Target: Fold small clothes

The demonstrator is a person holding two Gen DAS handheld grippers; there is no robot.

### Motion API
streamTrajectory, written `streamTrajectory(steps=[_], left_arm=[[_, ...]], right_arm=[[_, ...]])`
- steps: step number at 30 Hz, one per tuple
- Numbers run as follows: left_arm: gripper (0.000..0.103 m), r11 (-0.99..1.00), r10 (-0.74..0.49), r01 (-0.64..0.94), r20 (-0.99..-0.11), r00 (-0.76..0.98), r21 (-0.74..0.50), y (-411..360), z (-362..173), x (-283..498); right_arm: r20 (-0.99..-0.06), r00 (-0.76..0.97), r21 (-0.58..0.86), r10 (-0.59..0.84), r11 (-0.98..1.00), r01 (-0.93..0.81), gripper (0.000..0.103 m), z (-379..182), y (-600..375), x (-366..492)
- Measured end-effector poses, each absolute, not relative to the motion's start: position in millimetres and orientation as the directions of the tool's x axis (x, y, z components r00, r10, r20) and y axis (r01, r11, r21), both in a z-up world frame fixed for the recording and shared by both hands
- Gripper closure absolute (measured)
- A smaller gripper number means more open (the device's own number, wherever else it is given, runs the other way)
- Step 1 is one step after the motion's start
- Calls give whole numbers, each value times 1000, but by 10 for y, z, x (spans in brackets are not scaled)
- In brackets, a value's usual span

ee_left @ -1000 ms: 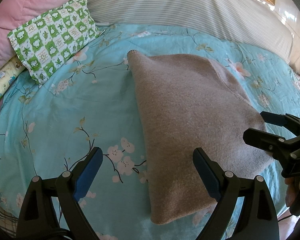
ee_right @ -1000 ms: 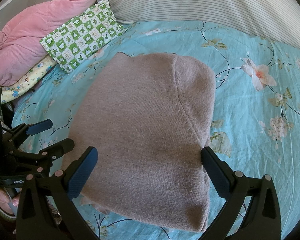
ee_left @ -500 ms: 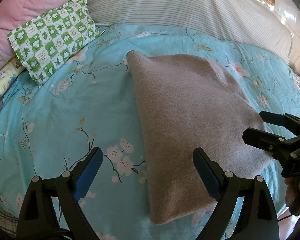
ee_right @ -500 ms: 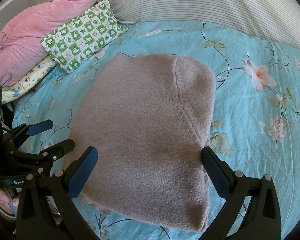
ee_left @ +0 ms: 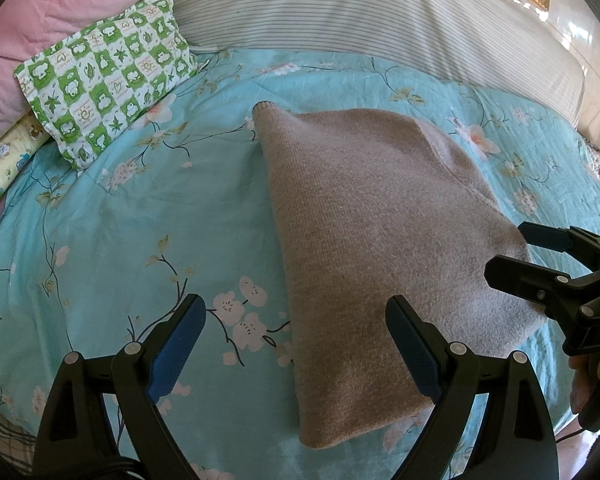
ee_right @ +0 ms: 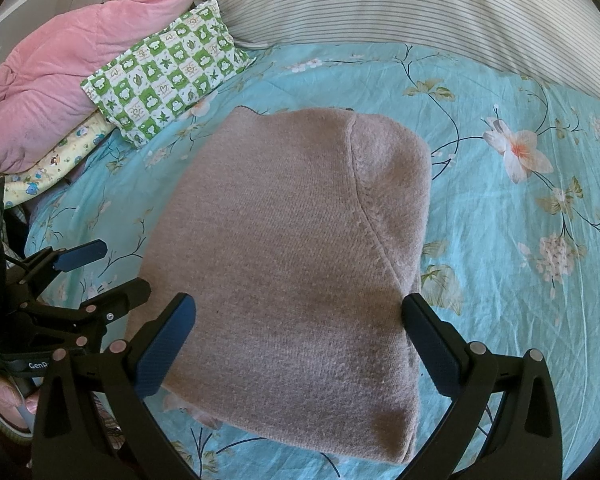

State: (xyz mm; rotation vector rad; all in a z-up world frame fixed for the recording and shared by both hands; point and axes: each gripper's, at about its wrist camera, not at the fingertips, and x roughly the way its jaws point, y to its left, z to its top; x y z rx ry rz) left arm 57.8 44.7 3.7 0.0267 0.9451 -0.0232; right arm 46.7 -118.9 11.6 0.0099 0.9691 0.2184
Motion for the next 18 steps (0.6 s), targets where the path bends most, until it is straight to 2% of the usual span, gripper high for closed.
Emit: streamTrajectory(steps=[18], left_arm=[[11,999,-11,33,-811,586,10,437,38,579]], right_arm=[[-816,546,106,189,978,-179,1,122,-1181,470]])
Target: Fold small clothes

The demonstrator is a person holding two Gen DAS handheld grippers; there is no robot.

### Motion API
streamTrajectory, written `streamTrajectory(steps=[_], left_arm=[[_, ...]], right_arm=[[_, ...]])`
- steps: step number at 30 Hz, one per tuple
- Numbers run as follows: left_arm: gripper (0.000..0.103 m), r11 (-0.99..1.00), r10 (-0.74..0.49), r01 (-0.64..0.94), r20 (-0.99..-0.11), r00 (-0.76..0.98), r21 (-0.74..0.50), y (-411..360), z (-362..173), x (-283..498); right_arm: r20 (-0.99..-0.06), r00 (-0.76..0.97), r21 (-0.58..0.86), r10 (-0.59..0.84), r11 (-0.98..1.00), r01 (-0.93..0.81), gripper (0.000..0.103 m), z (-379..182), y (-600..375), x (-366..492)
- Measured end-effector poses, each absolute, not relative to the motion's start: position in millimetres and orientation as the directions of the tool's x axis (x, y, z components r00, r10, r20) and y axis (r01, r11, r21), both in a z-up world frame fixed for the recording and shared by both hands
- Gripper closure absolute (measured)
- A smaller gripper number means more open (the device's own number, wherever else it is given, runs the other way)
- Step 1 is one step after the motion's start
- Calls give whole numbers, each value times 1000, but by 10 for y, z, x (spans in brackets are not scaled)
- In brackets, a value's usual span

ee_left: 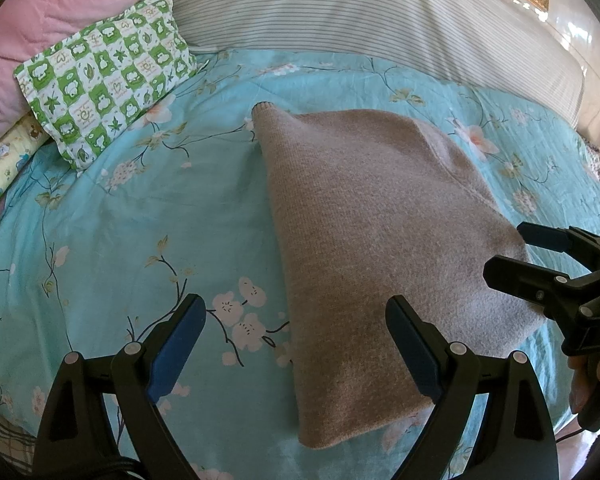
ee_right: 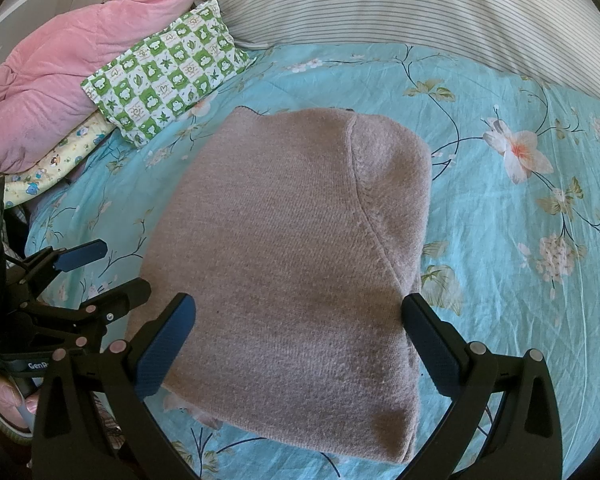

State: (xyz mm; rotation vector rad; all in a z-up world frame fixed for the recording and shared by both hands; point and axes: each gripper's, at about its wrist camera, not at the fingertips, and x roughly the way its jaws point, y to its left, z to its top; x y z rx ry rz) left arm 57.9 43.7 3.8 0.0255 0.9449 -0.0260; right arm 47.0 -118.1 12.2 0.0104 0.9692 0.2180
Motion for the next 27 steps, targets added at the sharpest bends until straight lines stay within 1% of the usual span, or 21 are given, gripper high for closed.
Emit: streamTrajectory(steps=[27], left_arm=[[11,999,-10,31,-805,593,11,414,64,562]], right_arm=[[-811,552,110,194,977,-181,1,189,-1128,446]])
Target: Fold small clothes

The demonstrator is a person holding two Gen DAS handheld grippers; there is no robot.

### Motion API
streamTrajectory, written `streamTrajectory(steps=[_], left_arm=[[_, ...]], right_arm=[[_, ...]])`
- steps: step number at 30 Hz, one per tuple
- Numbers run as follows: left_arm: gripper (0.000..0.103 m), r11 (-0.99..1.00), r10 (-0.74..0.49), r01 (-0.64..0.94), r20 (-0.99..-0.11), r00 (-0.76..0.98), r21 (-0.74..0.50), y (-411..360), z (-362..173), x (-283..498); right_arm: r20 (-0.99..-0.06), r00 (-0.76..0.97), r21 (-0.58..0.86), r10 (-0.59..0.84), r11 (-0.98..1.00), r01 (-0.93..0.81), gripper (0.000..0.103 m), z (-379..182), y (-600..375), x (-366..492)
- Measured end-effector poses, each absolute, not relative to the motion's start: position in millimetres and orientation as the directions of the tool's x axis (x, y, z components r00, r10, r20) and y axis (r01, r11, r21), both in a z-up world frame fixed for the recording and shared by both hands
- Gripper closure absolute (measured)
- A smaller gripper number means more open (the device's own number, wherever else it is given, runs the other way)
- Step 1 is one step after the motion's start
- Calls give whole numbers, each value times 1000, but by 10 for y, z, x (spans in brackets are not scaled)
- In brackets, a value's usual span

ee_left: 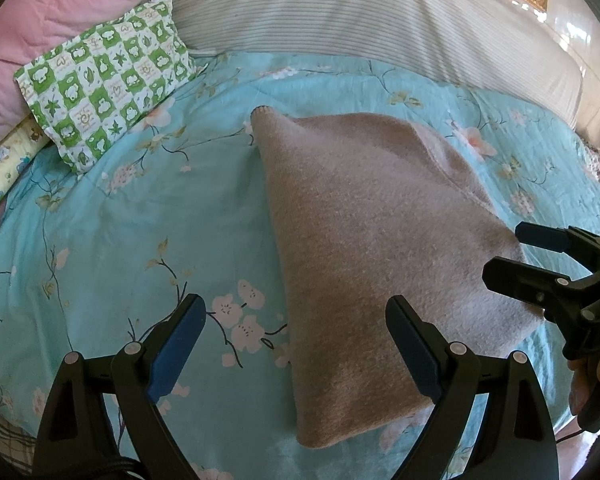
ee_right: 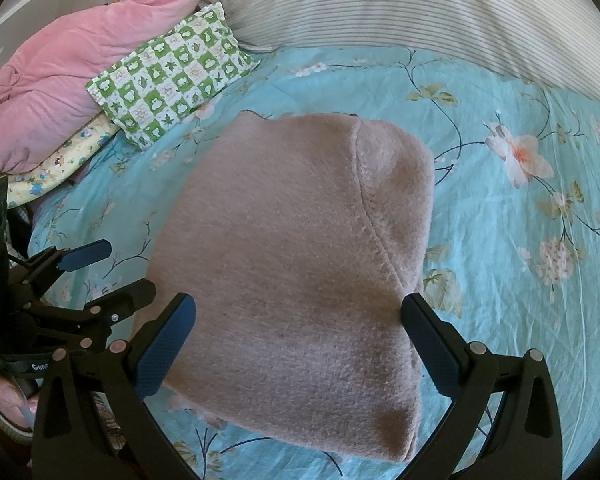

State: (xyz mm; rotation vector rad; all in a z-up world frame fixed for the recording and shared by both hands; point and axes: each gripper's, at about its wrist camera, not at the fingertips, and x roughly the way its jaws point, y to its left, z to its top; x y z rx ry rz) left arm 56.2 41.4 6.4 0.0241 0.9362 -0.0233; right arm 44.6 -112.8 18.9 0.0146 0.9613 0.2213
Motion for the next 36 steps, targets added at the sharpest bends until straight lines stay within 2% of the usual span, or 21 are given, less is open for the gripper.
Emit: streamTrajectory(steps=[36], left_arm=[[11,1000,10,0,-798,603,12,510,94,575]], right_arm=[[-803,564,129,193,980,-151,1,191,-1207,465]])
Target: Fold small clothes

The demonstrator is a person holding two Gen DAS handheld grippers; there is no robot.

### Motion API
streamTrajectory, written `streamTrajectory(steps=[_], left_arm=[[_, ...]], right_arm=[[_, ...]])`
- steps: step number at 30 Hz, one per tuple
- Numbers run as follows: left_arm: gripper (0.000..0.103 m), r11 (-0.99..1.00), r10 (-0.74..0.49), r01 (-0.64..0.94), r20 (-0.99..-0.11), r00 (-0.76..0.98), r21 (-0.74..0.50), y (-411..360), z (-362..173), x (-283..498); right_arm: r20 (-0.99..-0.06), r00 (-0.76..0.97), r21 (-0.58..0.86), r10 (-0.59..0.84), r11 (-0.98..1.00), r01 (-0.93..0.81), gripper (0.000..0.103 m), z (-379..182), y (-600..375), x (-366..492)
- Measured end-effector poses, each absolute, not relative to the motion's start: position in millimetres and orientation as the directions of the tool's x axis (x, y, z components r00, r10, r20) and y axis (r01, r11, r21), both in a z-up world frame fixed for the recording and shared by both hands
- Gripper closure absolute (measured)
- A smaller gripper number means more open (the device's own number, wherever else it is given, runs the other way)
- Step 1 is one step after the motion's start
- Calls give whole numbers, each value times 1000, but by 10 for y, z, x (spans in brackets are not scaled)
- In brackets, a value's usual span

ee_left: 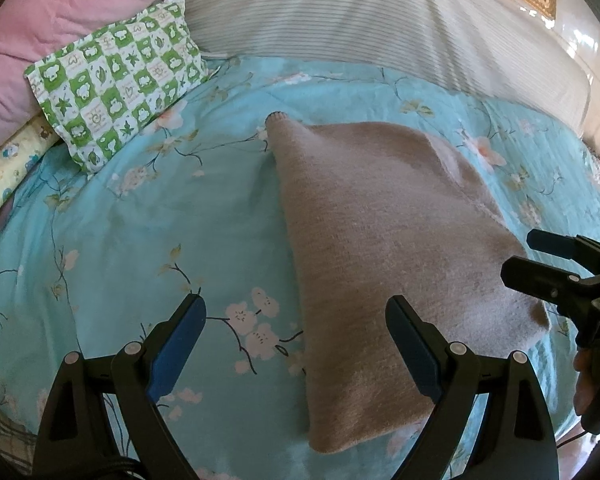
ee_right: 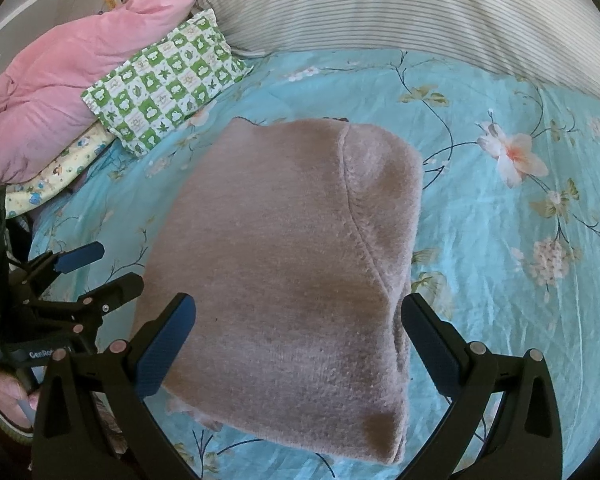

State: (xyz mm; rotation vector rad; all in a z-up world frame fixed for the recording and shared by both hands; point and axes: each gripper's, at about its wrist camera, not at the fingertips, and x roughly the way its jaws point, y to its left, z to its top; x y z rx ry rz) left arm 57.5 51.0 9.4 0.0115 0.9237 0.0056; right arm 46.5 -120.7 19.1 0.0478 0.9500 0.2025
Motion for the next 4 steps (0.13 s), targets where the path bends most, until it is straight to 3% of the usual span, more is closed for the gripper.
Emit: streamTrajectory(steps=[4], left_arm=[[11,1000,13,-8,-806,592,10,526,54,572]], right_arm=[[-801,564,135,199,979,-153,1,192,-1213,474]])
